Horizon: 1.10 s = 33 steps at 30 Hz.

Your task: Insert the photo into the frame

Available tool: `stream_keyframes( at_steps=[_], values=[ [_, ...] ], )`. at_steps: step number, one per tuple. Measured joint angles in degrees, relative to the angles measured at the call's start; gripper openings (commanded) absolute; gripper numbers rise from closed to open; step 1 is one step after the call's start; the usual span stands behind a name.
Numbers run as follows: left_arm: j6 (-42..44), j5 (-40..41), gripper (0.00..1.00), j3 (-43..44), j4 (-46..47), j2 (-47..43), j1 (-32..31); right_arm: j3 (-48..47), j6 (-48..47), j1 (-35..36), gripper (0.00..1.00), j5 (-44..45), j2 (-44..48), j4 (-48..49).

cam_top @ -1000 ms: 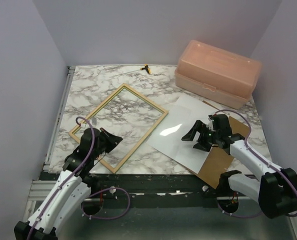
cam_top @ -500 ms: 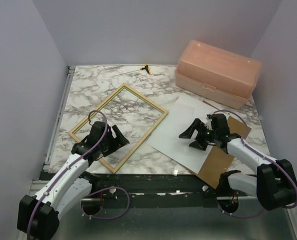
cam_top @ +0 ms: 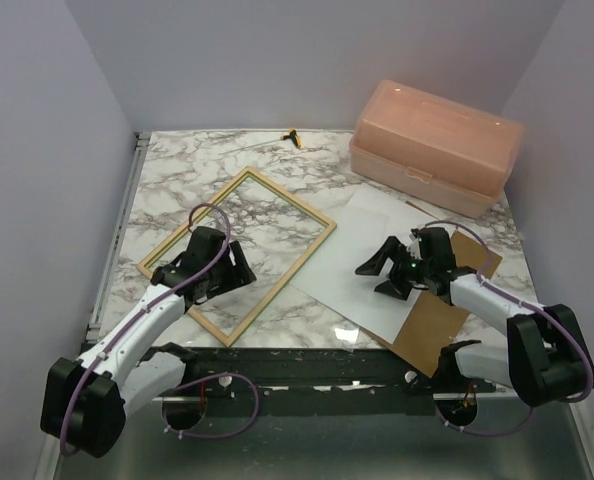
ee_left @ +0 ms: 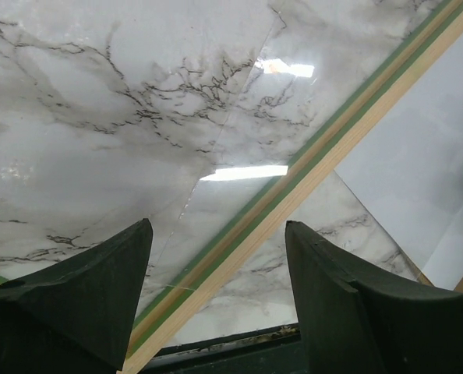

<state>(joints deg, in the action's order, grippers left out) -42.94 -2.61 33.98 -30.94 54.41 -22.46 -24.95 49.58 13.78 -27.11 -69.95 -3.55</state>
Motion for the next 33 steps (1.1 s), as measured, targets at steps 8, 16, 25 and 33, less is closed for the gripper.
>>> stream_keyframes(
  at_steps=[8, 16, 25, 33],
  values=[
    [0.09, -5.11, 0.65, -0.52, 6.75, 11.04, -0.07, 1.81, 2.05, -0.02, 0.92, -1.27, -2.99, 8.68],
    [0.04, -6.29, 0.64, -2.1, 10.1, 14.69, -0.13, 4.63, 4.24, -0.28, 0.92, -2.49, -3.54, 16.44],
    [0.07, -6.78, 0.64, -2.38, 11.78, 15.72, -0.11, 7.15, 6.56, -0.28, 0.91, -3.93, -1.81, 20.37],
    [0.07, -7.3, 0.64, -2.4, 12.35, 15.96, -0.15, 8.72, 9.2, -0.28, 0.85, -5.14, 6.03, 20.83]
  ],
)
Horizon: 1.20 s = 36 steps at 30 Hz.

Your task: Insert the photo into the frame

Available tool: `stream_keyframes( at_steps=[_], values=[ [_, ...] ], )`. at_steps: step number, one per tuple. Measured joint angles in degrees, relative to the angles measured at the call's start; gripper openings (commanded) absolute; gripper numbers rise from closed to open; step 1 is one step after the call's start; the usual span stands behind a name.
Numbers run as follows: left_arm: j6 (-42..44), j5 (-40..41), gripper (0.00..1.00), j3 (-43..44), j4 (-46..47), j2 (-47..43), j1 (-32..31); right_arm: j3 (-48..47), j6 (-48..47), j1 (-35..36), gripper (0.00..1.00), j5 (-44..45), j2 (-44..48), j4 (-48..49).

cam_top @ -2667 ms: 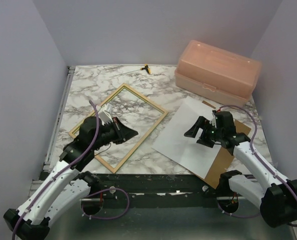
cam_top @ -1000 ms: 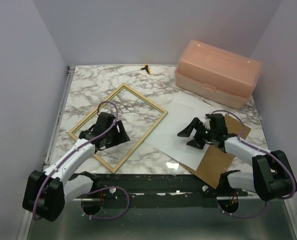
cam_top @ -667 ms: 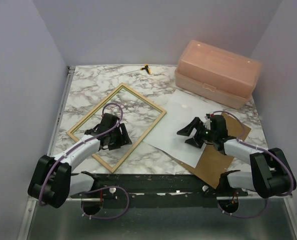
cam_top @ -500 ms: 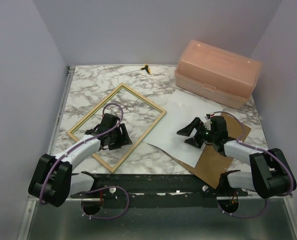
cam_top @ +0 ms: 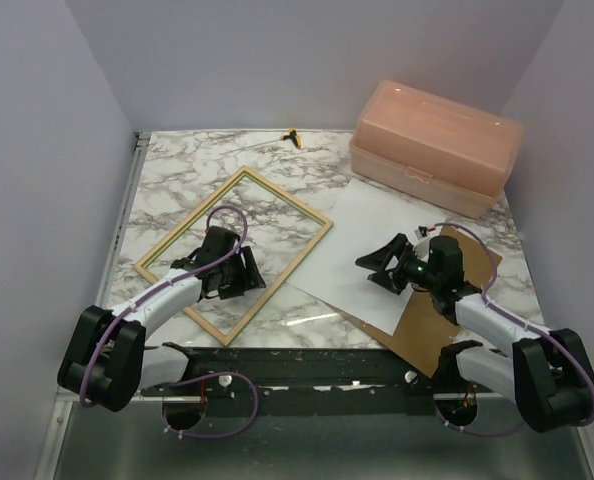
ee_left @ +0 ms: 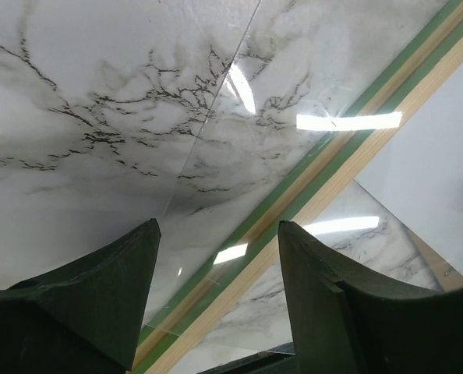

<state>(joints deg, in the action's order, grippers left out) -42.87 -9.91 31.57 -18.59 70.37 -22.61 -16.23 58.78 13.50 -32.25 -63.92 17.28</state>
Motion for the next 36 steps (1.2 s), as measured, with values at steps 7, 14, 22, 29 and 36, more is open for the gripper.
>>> stream_keyframes(
  at_steps=[7, 14, 22, 29, 36],
  values=[
    [0.04, -0.04, 0.64, -0.02, 0.26, 0.11, -0.28, 0.39, 1.38, 0.0, 0.7, -0.46, 1.57, 1.99],
    [0.04, -0.24, 0.64, -0.15, 0.59, 0.09, -0.46, 1.36, 3.82, 0.0, 0.55, -1.81, -5.33, 8.17],
    [0.04, -0.24, 0.65, -0.15, 0.63, 0.02, -1.27, 1.29, 6.32, 0.44, 0.2, -3.26, -11.08, 14.03],
    [0.7, -0.22, 0.76, -0.15, -1.86, -3.85, -2.34, -1.7, 5.18, 0.7, 0.0, -3.54, -10.6, 11.85],
    [3.34, -0.09, 0.77, 0.0, -7.1, -14.62, -3.61, -13.51, -3.34, 0.81, 0.0, 0.61, -2.05, -7.78]
  ],
)
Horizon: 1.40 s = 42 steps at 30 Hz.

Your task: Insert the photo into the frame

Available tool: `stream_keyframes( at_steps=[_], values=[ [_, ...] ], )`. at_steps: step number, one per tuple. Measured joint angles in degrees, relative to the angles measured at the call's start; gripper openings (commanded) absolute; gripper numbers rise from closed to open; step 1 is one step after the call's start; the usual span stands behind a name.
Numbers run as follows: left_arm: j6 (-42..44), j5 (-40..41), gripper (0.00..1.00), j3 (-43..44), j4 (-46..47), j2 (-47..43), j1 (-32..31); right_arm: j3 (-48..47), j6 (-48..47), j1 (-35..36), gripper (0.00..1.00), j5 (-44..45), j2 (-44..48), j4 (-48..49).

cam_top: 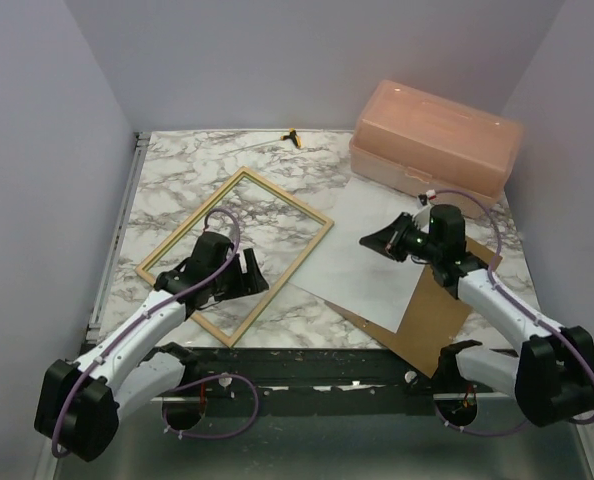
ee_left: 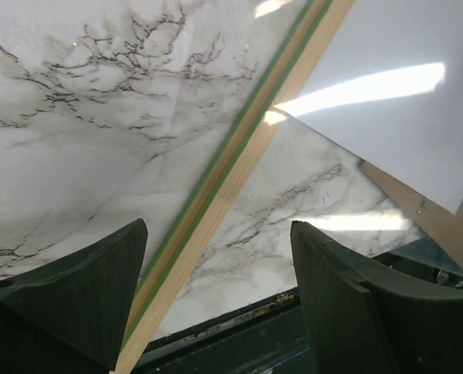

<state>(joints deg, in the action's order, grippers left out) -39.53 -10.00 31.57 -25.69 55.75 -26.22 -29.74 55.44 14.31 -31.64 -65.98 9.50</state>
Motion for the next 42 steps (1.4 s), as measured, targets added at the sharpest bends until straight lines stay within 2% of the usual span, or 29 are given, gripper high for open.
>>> stream_keyframes(
  at_steps=[7, 12, 18, 25, 27, 33, 34, 38, 42],
  values=[
    [2.95, 1.38, 0.75, 1.2, -4.39, -3.85, -2.97, -19.02, -10.82, 0.0, 0.0, 9.35, 4.9, -22.18],
    [4.61, 3.96, 0.72, 3.98, -7.21, 2.1, -6.38, -31.45, -16.65, 0.07, 0.0, 14.71, 4.79, -36.48],
    [5.86, 8.11, 0.67, 8.09, -8.81, 11.72, -11.02, -41.2, -21.14, 0.15, 0.0, 19.71, 4.79, -46.27],
    [5.55, 10.64, 0.6, 8.17, -8.79, 16.92, -14.93, -43.52, -23.39, 0.15, 0.0, 23.32, 4.74, -51.78],
    [5.01, 11.78, 0.55, 8.17, -8.79, 18.49, -16.68, -44.02, -23.69, 0.15, 0.0, 23.78, 4.52, -53.2],
    [3.39, 15.96, 0.13, 10.23, -11.1, 24.35, -19.65, -46.71, -24.48, 0.15, 0.0, 25.05, 4.37, -55.74],
    [3.61, 16.35, 0.09, 11.04, -11.69, 25.11, -19.87, -47.08, -24.59, 0.15, 0.0, 25.22, 4.37, -55.89],
    [4.09, 18.47, 0.0, 13.79, -12.5, 27.69, -21.14, -48.09, -24.94, 0.15, 0.0, 25.64, 4.44, -56.41],
    [2.34, 19.45, 0.0, 14.99, -15.47, 27.45, -20.72, -48.96, -25.11, 0.15, 0.0, 26.12, 4.48, -57.29]
  ],
)
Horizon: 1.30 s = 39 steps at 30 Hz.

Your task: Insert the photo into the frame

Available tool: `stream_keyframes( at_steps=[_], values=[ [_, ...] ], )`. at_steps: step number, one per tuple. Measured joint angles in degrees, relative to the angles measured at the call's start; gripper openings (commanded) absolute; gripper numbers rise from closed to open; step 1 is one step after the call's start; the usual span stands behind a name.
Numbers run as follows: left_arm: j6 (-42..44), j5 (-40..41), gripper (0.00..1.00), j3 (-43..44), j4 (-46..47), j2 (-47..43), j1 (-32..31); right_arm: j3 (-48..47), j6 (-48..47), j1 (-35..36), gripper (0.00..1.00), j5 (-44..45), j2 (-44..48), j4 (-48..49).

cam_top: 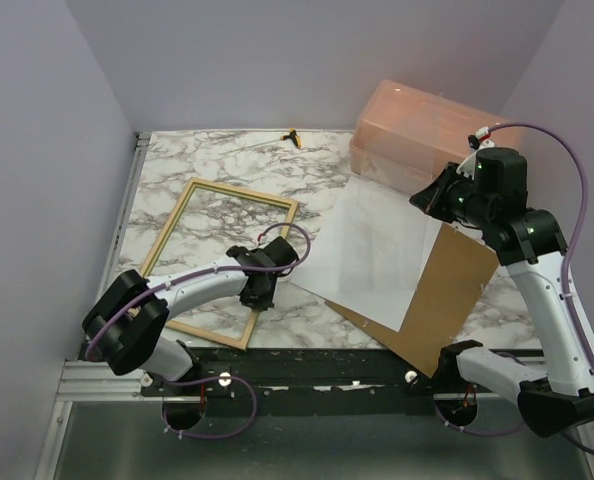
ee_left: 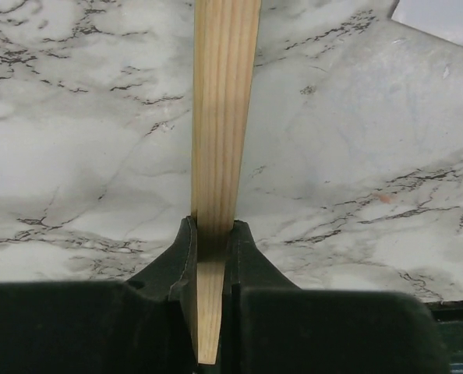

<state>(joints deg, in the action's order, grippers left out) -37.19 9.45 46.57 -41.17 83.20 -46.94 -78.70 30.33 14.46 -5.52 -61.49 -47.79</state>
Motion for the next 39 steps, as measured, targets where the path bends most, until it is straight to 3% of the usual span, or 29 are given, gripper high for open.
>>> stream_keyframes(
  at_steps=[10, 39],
  values=[
    [-5.97, -1.18, 0.0, 9.66, -3.32, -0.28, 0.0, -0.2, 0.0, 0.0, 0.0, 0.17, 0.13, -0.92],
    [-15.54, -4.72, 0.0, 30.58, 0.81, 22.23, 0.46, -2.78, 0.02, 0.0, 0.0, -0.57, 1.2, -5.7]
  ],
)
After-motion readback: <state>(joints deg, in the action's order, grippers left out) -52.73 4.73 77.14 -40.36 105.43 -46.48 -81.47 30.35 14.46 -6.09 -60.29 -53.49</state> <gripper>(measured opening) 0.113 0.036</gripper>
